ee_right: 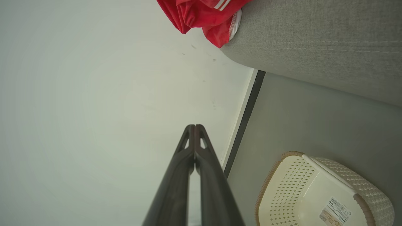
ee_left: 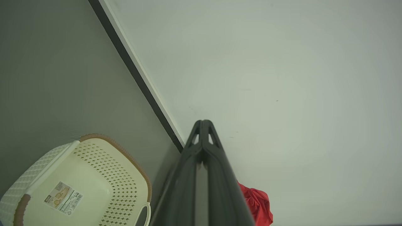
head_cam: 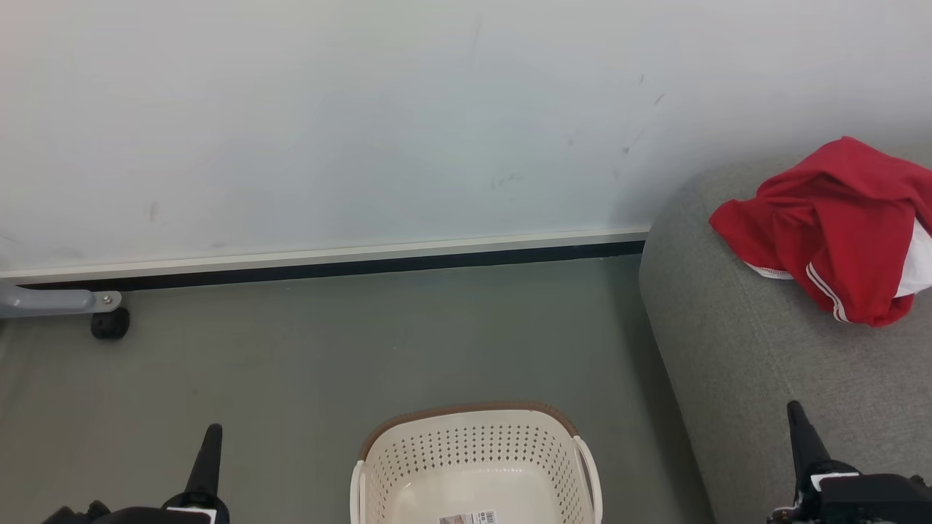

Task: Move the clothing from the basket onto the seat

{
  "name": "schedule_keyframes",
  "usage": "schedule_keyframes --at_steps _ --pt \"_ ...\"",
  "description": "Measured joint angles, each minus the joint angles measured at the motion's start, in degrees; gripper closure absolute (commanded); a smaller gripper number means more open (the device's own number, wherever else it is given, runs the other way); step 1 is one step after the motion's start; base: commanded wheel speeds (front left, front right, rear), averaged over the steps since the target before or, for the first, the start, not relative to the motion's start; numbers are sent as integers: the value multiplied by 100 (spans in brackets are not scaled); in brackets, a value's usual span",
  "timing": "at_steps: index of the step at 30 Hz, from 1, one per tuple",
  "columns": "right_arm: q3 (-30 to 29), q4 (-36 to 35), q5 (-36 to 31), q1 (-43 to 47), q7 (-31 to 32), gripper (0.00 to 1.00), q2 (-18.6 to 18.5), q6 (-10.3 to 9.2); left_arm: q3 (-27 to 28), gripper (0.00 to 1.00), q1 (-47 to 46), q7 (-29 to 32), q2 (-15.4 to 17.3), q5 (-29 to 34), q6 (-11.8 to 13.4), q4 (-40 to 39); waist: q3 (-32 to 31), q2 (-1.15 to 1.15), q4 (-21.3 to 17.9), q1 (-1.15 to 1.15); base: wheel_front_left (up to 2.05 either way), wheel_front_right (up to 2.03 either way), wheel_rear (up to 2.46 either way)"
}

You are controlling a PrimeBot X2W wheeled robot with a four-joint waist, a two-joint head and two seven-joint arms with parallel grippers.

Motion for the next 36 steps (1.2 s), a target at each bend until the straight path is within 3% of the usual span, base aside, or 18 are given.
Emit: schedule_keyframes --at_steps 18,36 --pt "-441 94 1079 -128 304 100 109 209 148 100 -347 304 -118 -1150 -223 179 27 0 47 0 0 0 0" --pt "-443 94 1079 -142 304 100 111 231 152 100 -351 304 -121 -1167 -246 185 27 0 47 0 0 0 0"
